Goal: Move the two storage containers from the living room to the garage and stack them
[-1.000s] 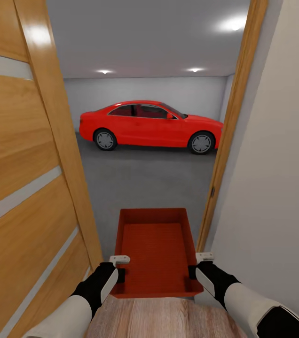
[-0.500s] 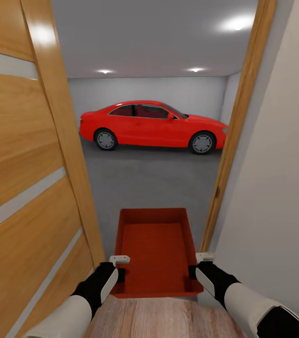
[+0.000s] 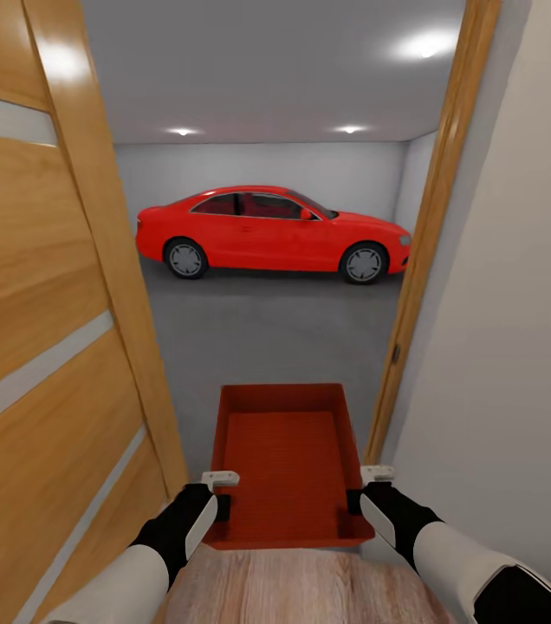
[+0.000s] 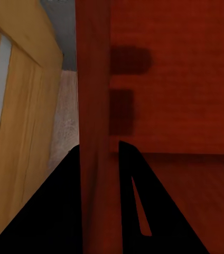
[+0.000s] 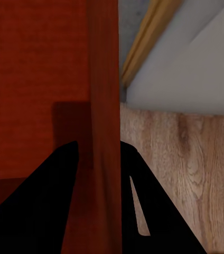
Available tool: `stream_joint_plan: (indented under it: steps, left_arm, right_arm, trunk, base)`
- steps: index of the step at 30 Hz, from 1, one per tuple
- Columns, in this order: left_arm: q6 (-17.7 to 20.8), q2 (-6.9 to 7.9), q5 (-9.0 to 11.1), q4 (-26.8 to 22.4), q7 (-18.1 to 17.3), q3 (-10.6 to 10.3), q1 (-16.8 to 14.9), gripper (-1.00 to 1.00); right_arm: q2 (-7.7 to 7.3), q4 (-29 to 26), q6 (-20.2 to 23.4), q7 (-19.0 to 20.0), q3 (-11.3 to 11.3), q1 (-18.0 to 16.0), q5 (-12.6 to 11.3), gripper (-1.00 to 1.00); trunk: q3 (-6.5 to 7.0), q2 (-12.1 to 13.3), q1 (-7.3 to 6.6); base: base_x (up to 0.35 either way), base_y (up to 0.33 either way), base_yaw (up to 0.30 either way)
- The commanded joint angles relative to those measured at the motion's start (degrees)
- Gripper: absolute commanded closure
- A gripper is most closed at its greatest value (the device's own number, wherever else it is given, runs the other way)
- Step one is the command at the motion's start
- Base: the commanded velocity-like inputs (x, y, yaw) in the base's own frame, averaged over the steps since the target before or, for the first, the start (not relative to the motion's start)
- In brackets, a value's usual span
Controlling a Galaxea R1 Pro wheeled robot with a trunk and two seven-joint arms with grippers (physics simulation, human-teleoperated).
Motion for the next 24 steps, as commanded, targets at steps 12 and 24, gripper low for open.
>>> stream_joint_plan:
  steps: [12, 24]
  left_arm:
    - [0.73, 0.14, -0.98, 1.20, 1.27, -0.61, -0.01, 1.00]
    - [0.77, 0.14, -0.98, 1.20, 1.21, -0.61, -0.01, 1.00]
  right_arm:
    - [-0.03, -1.16, -0.01, -0.17, 1.28, -0.09, -0.99, 1.00]
    - [-0.03, -1.16, 0.00, -0.17, 1.27, -0.09, -0.99, 1.00]
  trunk:
    - [-0.13, -0.14, 0.04]
    - [-0.13, -0.14, 0.04]
  base:
    - [0.000, 0.000, -0.146]
    - [0.032, 0.122, -0.002]
